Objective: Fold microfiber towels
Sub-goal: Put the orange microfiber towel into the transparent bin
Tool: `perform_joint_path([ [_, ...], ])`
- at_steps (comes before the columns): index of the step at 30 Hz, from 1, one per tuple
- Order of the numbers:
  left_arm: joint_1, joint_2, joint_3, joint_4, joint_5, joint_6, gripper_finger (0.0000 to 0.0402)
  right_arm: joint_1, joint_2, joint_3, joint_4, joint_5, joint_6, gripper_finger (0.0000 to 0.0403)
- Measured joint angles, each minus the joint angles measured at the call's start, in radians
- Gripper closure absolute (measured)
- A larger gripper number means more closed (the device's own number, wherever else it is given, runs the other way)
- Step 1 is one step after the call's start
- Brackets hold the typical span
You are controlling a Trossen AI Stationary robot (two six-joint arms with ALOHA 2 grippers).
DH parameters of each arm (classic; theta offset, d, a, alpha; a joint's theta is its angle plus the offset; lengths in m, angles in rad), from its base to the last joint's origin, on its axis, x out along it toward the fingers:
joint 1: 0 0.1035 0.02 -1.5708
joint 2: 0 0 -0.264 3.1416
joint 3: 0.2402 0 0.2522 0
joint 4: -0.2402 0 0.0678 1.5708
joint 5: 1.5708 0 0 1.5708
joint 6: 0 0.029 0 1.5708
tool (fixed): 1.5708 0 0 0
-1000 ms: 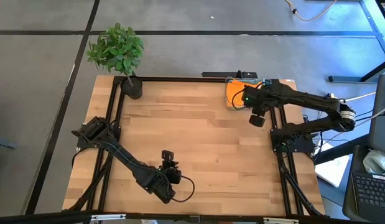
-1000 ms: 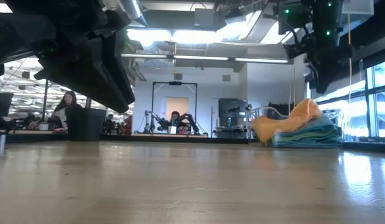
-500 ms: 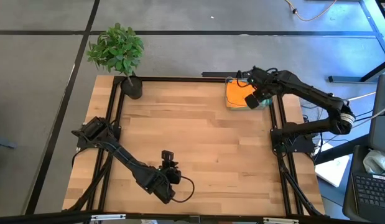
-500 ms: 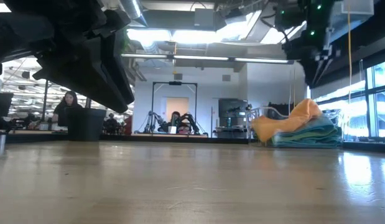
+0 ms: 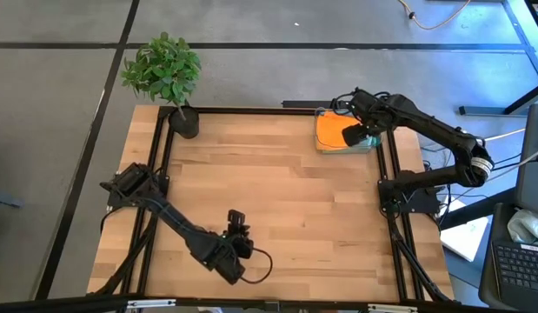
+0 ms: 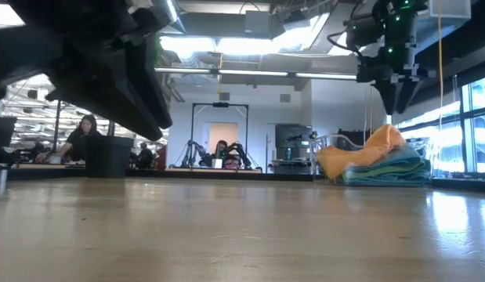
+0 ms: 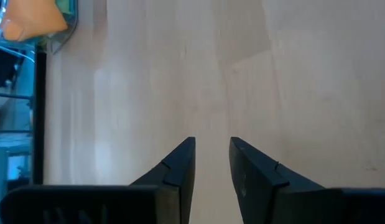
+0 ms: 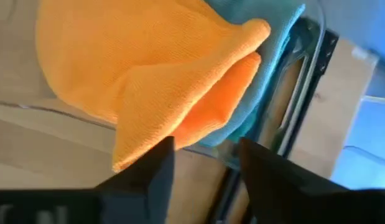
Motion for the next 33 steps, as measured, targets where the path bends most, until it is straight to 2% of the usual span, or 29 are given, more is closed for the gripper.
perform_joint_path([
  [6, 0.059, 0.000, 0.000, 0.010, -0.055, 0.082, 0.0311, -0.014, 0.007, 0.000, 0.069, -0.060, 0.185, 0.0135],
  [10, 0.104, 0.000, 0.000, 0.038, -0.056, 0.126, 0.0311, -0.086, 0.050, 0.000, 0.108, -0.096, 0.266, 0.0106],
  [16, 0.120, 0.000, 0.000, 0.046, -0.048, 0.136, 0.0311, -0.210, 0.158, -0.001, 0.098, -0.158, 0.233, 0.0119],
  [21, 0.120, 0.000, 0.000, 0.054, -0.047, 0.144, 0.0311, -0.277, 0.211, -0.001, 0.123, -0.165, 0.171, 0.0138],
  [33, 0.113, 0.000, 0.000, 0.075, -0.038, 0.142, 0.0311, -0.294, 0.258, -0.001, 0.159, -0.185, 0.170, 0.0148],
])
